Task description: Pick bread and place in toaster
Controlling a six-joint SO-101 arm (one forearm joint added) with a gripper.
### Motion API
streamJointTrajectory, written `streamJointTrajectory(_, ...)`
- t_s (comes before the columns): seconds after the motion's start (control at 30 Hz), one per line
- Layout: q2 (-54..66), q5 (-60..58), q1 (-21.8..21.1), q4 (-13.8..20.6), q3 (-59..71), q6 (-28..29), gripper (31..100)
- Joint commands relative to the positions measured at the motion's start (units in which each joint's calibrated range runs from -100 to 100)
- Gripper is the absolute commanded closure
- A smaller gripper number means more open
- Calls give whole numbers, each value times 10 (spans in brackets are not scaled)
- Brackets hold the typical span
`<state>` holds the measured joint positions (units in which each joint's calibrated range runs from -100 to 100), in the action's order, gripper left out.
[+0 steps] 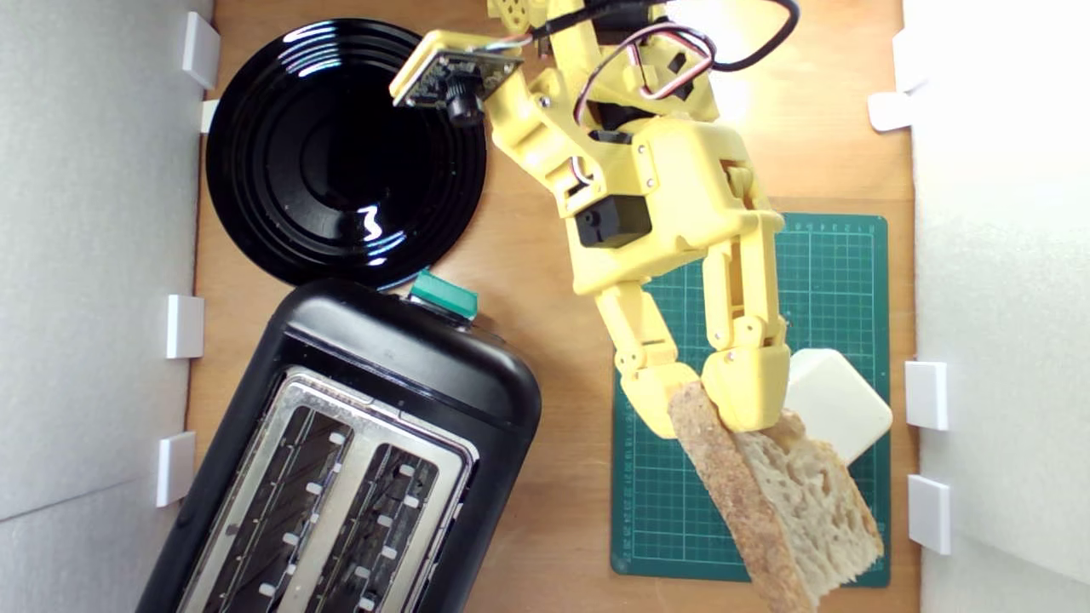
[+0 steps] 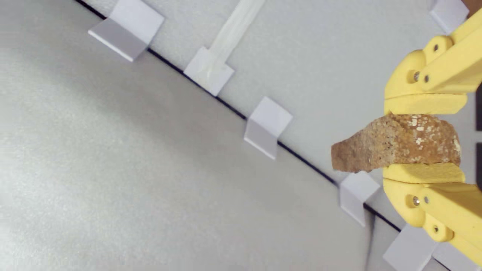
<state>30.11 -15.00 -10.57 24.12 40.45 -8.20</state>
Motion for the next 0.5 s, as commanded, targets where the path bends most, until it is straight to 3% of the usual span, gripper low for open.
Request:
streamJointTrajectory(0.0,58,2,15,-5,-16,-54,707)
streamJointTrajectory(0.23,113,4,34,-5,-19,-75,707)
streamJointTrajectory(0.47,161,115,33,-5,-22,-117,707)
